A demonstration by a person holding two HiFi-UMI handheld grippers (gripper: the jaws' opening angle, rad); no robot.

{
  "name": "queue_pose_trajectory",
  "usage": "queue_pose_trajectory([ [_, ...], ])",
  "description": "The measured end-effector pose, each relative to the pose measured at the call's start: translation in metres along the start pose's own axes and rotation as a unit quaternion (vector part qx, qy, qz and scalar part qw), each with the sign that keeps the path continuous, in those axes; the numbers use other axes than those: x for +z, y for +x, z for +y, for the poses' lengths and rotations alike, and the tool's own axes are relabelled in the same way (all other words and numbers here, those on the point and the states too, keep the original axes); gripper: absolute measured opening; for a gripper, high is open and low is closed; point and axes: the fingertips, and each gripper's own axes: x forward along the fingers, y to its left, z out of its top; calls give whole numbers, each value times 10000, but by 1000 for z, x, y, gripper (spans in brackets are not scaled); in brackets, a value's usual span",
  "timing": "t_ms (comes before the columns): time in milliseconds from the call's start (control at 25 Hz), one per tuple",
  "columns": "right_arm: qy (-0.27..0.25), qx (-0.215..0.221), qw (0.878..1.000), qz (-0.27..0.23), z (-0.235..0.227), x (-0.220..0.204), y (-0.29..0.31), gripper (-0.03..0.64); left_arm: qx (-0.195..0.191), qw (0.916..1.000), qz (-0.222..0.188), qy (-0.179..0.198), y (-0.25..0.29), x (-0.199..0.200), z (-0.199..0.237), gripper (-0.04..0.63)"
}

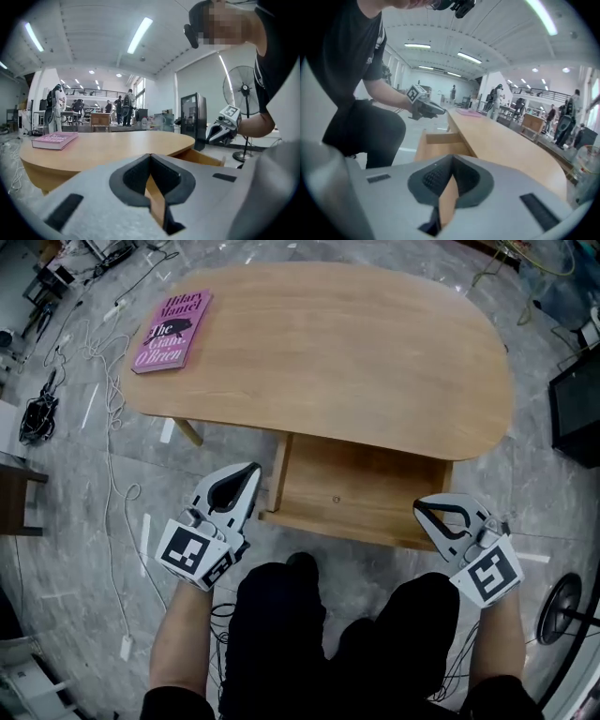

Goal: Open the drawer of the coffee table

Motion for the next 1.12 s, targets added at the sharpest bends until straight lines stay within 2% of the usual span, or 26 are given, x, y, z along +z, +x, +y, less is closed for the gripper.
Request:
queue_pose_trajectory([
  [160,568,-319,9976,-247,-21,38,-5,5,22,9974,-186,-689,5,39,9,0],
  [320,997,-901,9896,-505,-49,84,-14,5,411,9977,-146,-523,-2,84,26,0],
  [440,1291,-1813,9732,-569,-79,120,-34,5,757,9949,43,-665,-12,112,32,0],
  [520,1432,-2169,9634,-656,-92,150,-49,5,859,9934,215,-723,-18,131,32,0],
  [600,1583,-2212,9596,-723,-97,181,-59,5,834,9937,276,-695,-22,159,30,0],
  [760,1969,-2090,9526,-1002,-103,240,-81,5,748,9951,112,-644,-29,234,30,0],
  [920,2258,-2116,9448,-1077,-109,285,-110,5,797,9923,13,-947,-38,294,37,0],
  [1000,2366,-2084,9425,-1113,-107,308,-121,5,726,9917,121,-1050,-43,316,35,2],
  [1120,2369,-2126,9415,-1107,-109,338,-139,5,687,9932,369,-869,-44,343,31,2],
])
